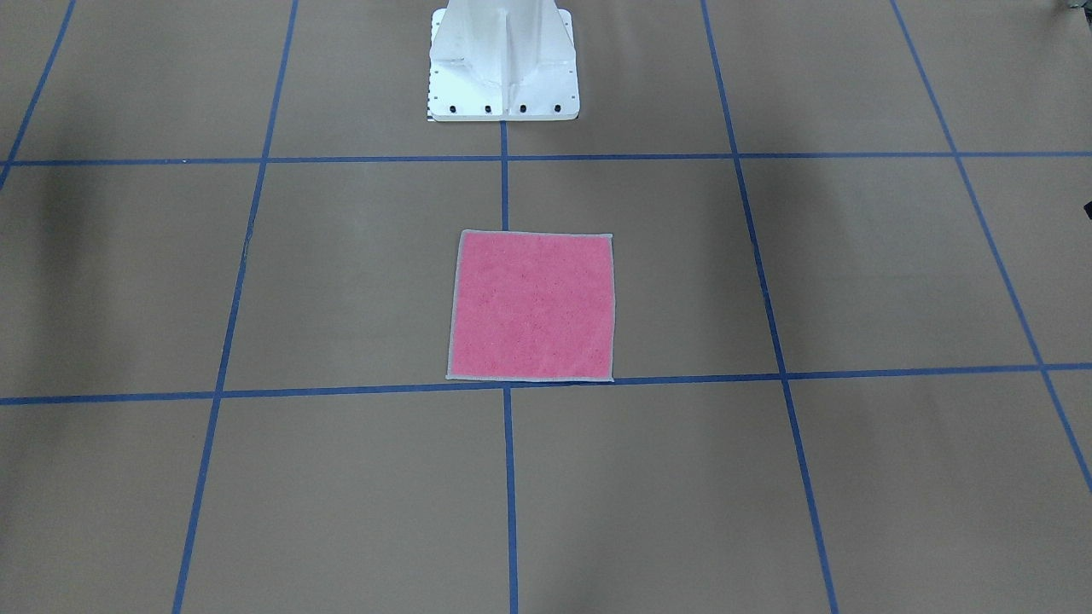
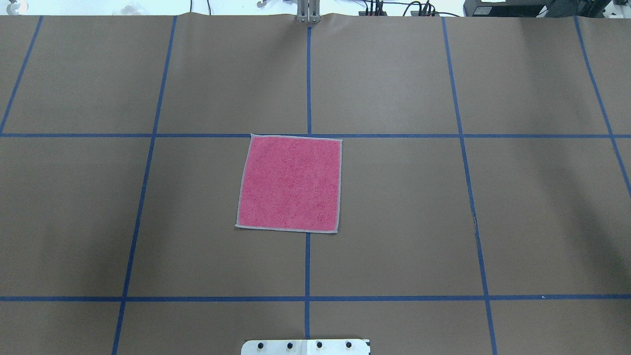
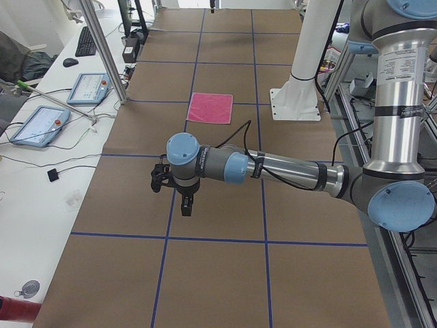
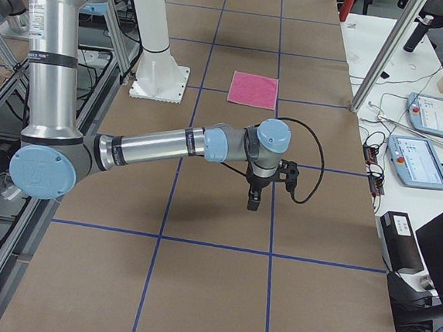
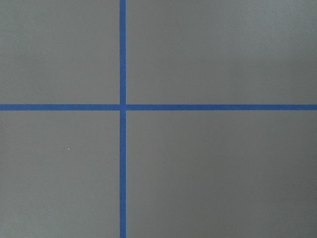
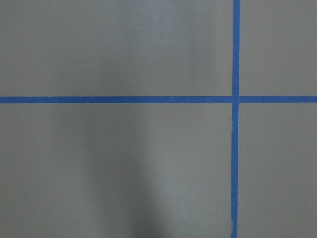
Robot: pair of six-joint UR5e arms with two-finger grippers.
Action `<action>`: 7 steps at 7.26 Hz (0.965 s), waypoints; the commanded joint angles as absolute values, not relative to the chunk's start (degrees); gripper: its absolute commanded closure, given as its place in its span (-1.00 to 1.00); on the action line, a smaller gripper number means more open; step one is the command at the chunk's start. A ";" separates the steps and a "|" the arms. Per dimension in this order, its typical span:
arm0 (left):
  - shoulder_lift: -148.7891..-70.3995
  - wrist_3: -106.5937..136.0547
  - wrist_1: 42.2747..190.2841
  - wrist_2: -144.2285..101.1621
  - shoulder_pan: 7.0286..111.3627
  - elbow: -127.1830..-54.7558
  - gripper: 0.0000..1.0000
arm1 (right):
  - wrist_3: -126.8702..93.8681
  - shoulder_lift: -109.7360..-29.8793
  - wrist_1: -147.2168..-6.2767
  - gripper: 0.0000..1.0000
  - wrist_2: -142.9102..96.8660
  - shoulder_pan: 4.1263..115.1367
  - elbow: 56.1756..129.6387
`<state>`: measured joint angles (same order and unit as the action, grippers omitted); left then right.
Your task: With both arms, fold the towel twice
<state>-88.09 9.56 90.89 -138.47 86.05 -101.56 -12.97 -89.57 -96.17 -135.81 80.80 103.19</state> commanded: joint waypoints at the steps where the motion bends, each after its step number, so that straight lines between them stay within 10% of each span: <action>1: -88.07 9.67 90.97 -138.69 85.96 -101.69 -1.00 | -13.10 -89.74 -96.15 -1.00 -136.32 80.77 103.45; 7: -87.02 12.04 93.95 -138.96 84.99 -101.86 -1.00 | -21.56 -89.38 -89.93 -1.00 -136.85 75.08 106.07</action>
<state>-87.46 12.05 93.76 -138.96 85.06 -101.44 -16.58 -89.36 -91.52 -136.83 77.21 104.75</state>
